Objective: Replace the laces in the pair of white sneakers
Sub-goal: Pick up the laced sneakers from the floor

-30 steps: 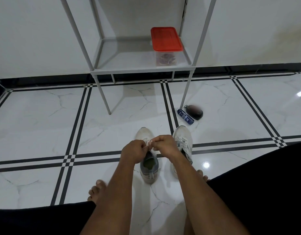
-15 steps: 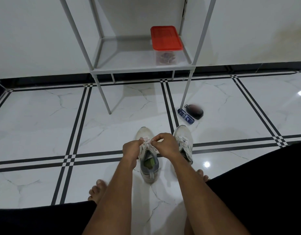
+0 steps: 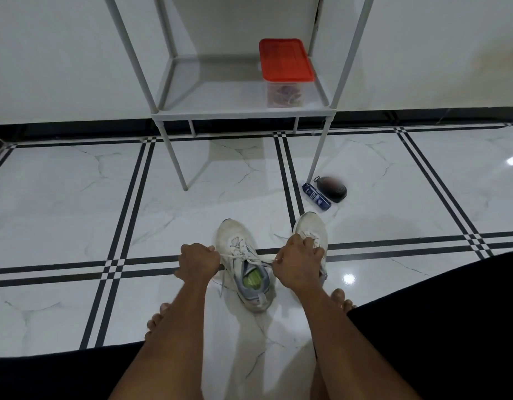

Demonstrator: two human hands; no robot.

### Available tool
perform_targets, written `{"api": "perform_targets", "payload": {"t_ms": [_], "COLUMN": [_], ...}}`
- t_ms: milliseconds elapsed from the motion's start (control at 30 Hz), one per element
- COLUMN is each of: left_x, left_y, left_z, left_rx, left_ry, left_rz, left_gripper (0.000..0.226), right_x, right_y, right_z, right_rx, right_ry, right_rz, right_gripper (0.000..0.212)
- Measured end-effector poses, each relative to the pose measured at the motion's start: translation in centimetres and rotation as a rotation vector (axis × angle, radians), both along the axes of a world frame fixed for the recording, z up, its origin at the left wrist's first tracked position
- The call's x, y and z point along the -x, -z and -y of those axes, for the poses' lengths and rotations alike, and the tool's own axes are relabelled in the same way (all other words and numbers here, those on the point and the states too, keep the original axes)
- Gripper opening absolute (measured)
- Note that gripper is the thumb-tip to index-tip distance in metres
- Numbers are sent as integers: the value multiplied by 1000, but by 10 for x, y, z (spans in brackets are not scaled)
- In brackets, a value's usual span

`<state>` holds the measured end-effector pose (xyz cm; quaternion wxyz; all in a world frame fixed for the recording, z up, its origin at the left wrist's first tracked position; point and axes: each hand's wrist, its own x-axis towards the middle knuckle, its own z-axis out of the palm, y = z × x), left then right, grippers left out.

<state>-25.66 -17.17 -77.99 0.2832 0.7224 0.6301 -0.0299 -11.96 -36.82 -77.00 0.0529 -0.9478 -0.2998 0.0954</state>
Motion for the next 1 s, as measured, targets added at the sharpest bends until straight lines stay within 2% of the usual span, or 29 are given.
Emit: {"api": "perform_targets", "payload": {"t_ms": [67,167,200,267,333,467,533,600,633,700,767,833,867,933,1000], "left_x": [2,6,8,11,18,16,12,11,10,12,13,11,10,5,-1], "left_y": [-3,3,5,7,9,16,16,14,18,24,33,38,42,44,49], "left_z": [2,5,4,-2,2,19,35,53,57,58,52,49,48,51,57], "left_rx": [-77,-432,-519,-559,-441,25,253,422,409,402,504,589,602,632,630], "left_ry": [72,350,377,306,224,140,61,6,32,39,-45,-75,-86,-94,-61], "left_rz": [-14,65,96,80,30,118,240,375,406,413,446,481,486,511,517], "left_gripper": [28,9,5,3,6,36,48,48,53,74,88,100,108,119,115], "right_x": [1,10,12,12,11,22,36,49,51,43,23,-1,-12,-30,-33], "right_y": [3,11,12,13,11,0,-1,2,3,3,2,6,6,18,30], "right_z": [1,7,8,7,3,-9,-18,-28,-30,-23,-10,5,12,27,39], "right_rx": [-16,-112,-122,-117,-103,-109,-136,-189,-234,-342,-423,-381,-334,-235,-275], "right_ry": [-18,-114,-131,-109,-75,33,105,89,71,96,185,361,472,638,653], "right_rz": [19,37,53,94,112,-26,-179,-415,-498,-504,-286,-80,-86,-266,-467], "right_gripper": [24,17,16,16,18,24,32,35,35,36,38,48,57,76,84]}}
